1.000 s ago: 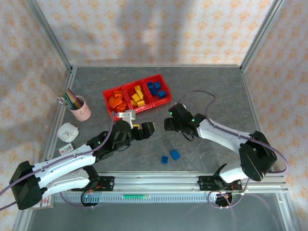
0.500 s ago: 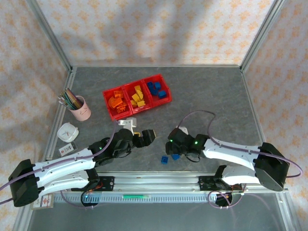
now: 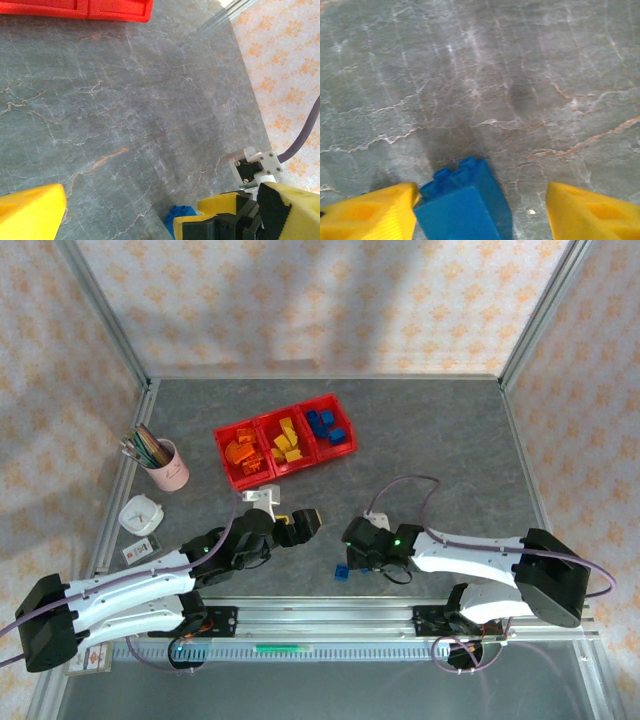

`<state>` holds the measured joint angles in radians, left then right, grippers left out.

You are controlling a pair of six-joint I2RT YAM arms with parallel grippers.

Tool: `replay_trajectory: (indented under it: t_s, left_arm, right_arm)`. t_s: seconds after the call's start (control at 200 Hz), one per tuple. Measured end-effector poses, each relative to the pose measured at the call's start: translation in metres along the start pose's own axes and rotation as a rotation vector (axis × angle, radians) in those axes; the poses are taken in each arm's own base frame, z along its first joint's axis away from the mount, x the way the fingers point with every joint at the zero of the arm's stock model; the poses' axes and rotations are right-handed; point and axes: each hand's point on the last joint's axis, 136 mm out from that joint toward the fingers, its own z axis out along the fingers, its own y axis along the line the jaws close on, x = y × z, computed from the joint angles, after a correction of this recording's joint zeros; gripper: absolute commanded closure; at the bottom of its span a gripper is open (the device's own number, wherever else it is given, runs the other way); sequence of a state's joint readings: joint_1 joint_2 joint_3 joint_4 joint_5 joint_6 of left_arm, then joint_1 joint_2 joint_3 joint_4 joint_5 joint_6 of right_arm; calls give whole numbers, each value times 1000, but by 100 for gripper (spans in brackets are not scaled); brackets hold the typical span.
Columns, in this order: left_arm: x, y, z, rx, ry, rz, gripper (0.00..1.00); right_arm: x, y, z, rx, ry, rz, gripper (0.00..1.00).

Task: Sort the legos into containers by color
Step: Pick up the lego from the bottom-center of the table.

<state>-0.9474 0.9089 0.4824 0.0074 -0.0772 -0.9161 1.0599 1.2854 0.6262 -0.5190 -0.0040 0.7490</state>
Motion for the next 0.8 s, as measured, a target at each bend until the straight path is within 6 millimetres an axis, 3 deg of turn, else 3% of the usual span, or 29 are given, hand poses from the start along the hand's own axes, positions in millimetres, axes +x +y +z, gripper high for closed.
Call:
replay_trajectory:
  t_s: [0.215,0.556,0.801]
  left_arm:
    - [-1,1,0,-6,-8,0,1]
    - [-1,2,0,-11,-9,1,1]
    - [-6,4,-3,-19,-29,3,1]
  right_arm:
    - [5,-19,1,63,-4,29,46]
    - [9,-19,9,83,18,19,68]
    - [-4,-13,-2,72,-18,24,72]
